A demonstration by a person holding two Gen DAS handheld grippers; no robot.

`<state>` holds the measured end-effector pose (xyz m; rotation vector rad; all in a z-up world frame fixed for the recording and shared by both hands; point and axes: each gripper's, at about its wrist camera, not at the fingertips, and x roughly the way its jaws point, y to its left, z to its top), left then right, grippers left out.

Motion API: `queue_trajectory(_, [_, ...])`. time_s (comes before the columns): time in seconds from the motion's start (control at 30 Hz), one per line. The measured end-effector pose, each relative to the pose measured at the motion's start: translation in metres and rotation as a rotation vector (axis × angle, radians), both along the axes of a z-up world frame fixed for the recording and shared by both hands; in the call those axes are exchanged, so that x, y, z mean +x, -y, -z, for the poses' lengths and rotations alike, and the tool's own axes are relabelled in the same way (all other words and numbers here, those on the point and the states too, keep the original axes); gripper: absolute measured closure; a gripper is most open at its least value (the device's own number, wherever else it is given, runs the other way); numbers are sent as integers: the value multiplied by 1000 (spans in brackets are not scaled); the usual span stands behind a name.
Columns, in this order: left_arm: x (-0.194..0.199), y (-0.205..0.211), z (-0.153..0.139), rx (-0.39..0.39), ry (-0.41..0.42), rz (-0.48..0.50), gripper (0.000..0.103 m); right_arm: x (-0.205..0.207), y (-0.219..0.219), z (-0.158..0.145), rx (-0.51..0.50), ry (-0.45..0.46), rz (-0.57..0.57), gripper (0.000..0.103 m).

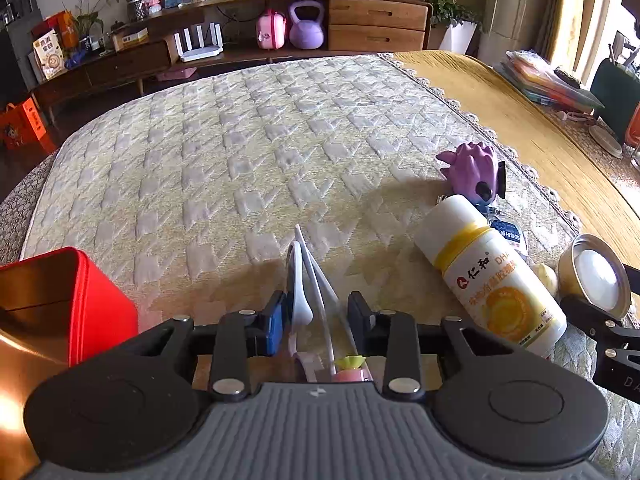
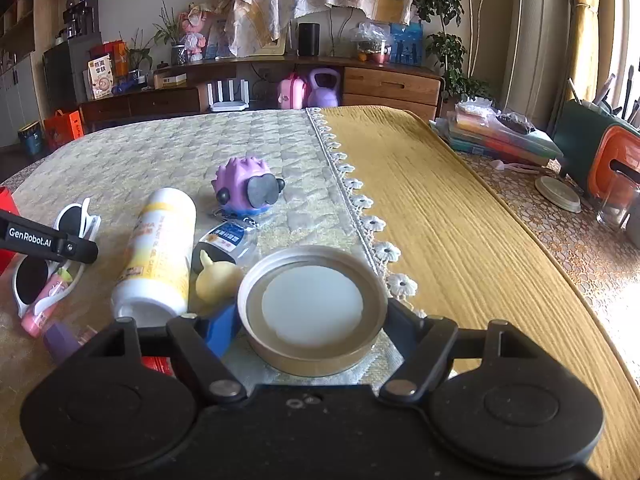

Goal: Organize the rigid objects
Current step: 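Lower the left gripper onto the white sunglasses and close it, then lift the sunglasses with the left gripper while the right gripper grasps the pink tube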

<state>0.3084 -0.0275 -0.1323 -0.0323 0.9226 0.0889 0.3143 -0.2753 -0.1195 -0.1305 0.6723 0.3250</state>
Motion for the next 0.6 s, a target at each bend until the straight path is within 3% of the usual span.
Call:
queue_trajectory(0.27, [-16,-20,-20,-83,3,-33,72,-25,4,-18,11,24,-16,27])
queue_trajectory(0.57, [-56,-25,-54,-107,80,-11,73,-60,-2,-39,57,37,-63,27])
queue_trajectory(0.6, [-61,-25,-60,-121,89,-9,77,-64,-3,-41,63,38,-72,27])
